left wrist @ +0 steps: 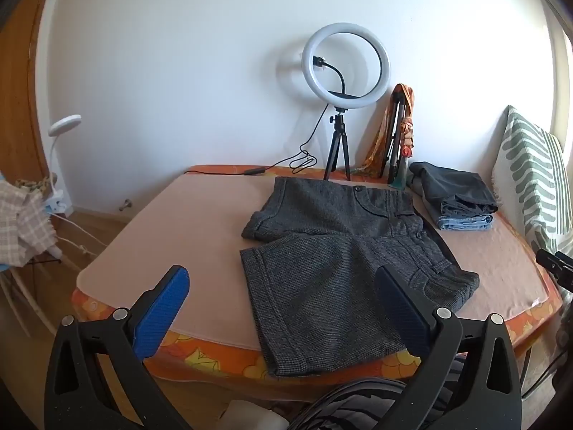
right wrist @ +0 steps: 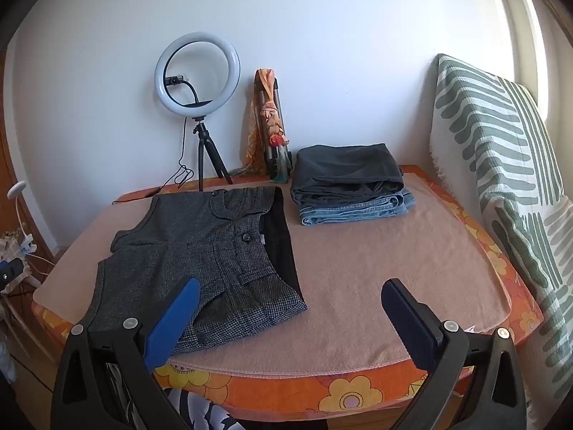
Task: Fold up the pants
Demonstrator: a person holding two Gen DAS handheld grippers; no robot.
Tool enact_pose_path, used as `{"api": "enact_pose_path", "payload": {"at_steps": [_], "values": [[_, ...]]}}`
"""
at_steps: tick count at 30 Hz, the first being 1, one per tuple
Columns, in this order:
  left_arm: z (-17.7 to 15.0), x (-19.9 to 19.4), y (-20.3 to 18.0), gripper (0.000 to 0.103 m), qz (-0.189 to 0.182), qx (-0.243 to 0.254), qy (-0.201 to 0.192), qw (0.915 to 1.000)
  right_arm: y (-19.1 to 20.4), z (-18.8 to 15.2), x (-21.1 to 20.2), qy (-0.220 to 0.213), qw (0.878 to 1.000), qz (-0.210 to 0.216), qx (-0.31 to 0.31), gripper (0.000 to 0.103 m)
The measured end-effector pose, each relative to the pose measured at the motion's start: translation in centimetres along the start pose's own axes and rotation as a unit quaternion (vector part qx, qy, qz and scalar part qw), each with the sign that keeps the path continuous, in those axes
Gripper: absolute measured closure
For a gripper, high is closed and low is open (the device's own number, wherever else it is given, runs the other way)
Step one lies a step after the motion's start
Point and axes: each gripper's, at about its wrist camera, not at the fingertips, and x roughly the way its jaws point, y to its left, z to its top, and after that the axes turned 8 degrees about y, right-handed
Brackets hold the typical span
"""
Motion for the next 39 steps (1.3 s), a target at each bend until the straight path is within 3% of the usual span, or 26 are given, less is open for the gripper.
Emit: {"api": "enact_pose_path", "payload": {"at_steps": [3, 39], "values": [[-0.1, -1.0, 0.5, 0.000, -0.007, -0.008, -0.023, 0.9997, -0.1, -0.1, -0.1, -0.003, 1.000, -0.004, -0.004, 0.000], [0.5, -1.5, -0.3, 0.000, -0.008, -0.012, -0.024, 0.9996, 1.2, 0.2, -1.1, -0.015, 1.000, 0.017, -0.011, 0.000]]}}
